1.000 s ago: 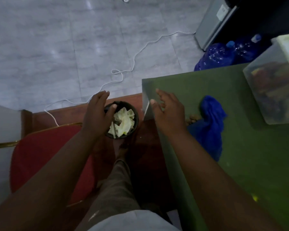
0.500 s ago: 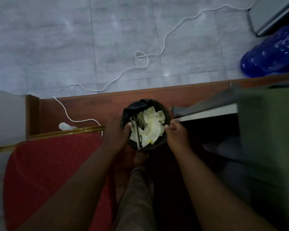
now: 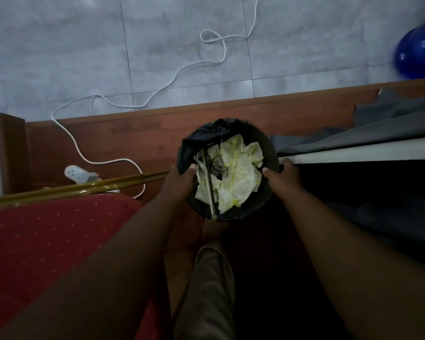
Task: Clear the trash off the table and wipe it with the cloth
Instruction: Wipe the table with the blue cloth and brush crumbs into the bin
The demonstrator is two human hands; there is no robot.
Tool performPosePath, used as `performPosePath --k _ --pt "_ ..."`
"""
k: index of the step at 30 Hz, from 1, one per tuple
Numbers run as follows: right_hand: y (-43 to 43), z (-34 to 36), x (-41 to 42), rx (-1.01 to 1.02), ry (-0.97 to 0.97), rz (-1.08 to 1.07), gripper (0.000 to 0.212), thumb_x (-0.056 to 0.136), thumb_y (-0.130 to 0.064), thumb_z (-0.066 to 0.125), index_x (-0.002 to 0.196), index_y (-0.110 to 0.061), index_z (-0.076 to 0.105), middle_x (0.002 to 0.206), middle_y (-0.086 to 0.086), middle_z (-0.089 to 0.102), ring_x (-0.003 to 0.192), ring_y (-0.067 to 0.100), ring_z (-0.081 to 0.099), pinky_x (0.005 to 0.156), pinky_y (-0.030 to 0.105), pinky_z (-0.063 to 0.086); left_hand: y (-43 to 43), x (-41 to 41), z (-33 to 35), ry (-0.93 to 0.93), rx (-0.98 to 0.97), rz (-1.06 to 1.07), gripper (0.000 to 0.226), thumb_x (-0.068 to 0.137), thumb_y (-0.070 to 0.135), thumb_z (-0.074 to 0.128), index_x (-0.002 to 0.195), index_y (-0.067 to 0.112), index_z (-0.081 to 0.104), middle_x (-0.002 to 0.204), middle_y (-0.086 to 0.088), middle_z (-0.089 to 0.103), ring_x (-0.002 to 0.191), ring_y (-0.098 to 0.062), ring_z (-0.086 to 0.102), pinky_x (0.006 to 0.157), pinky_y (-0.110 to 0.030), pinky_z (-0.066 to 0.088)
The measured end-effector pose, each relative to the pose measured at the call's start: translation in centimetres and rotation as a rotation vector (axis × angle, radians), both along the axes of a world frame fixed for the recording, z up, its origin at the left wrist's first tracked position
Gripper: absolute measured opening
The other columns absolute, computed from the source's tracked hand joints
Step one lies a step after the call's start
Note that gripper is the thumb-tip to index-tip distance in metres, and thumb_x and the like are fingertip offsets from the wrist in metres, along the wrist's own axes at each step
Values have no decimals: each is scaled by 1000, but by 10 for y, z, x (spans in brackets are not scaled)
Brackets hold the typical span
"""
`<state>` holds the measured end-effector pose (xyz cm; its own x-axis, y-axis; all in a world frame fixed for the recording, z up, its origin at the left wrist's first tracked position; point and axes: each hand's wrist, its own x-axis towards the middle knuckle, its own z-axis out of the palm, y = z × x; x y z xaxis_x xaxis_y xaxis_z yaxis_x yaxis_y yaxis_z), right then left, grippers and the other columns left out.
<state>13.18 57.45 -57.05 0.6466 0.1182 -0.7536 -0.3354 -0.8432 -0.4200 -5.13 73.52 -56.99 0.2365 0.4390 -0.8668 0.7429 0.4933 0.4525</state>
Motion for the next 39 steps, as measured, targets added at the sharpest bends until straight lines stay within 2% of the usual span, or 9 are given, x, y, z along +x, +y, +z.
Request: performPosePath --k 5,8,11,14,18,26,29,34,39 --pt "3 -2 4 64 295 -163 58 88 -37 63 141 -25 41 137 0 53 112 23 54 68 31 39 4 8 -13 -2 -196 174 55 100 46 43 142 11 43 137 -1 51 123 -25 50 89 -35 38" --pt "4 7 5 127 268 -195 54 87 -35 65 137 -27 47 130 -2 59 102 19 59 59 27 39 5 11 3 -52 -194 205 48 99 43 46 134 11 50 112 3 49 108 -18 50 88 -33 36" --pt "5 31 7 185 207 -179 45 85 -32 66 128 -28 55 120 -1 65 98 21 64 68 33 51 12 10 20 -40 -133 196 44 86 52 63 106 13 63 94 5 63 87 -16 62 84 -34 45" --pt "6 70 6 209 114 -166 37 84 -29 68 119 -25 59 117 1 66 101 26 64 85 44 55 17 7 49 -124 -113 225 80 54 71 78 115 22 68 114 -2 70 98 -21 70 91 -39 53" --pt "1 138 -4 291 49 -170 24 87 -21 65 108 -29 57 111 0 63 97 22 61 87 41 53 12 4 130 -178 -8 243 52 72 56 72 109 20 69 104 -1 72 93 -19 70 85 -36 54" --pt "-33 286 -47 420 69 -102 39 80 -27 64 119 -29 57 112 -4 65 97 19 64 88 44 55 -18 -42 277 -203 157 287 67 67 57 73 116 13 64 109 -6 72 96 -22 71 87 -41 56" --pt "-52 333 -57 450 55 -64 34 81 -29 66 115 -30 61 110 -4 68 97 18 65 88 43 55 -35 -58 322 -147 266 215 28 87 33 67 105 12 60 104 -6 65 92 -20 65 76 -34 54" --pt "-90 394 -68 477 48 4 40 85 -27 64 125 -26 60 115 -4 68 99 14 66 80 32 55 -61 -96 368 -82 417 80 39 75 28 71 100 3 53 107 -25 61 97 -38 64 80 -58 56" --pt "-125 431 -82 488 71 -5 34 90 -25 62 121 -33 52 102 -13 64 90 6 62 70 25 51 -88 -118 390 -89 518 -57 26 82 7 69 95 -11 55 95 -28 62 81 -37 65 50 -30 53"
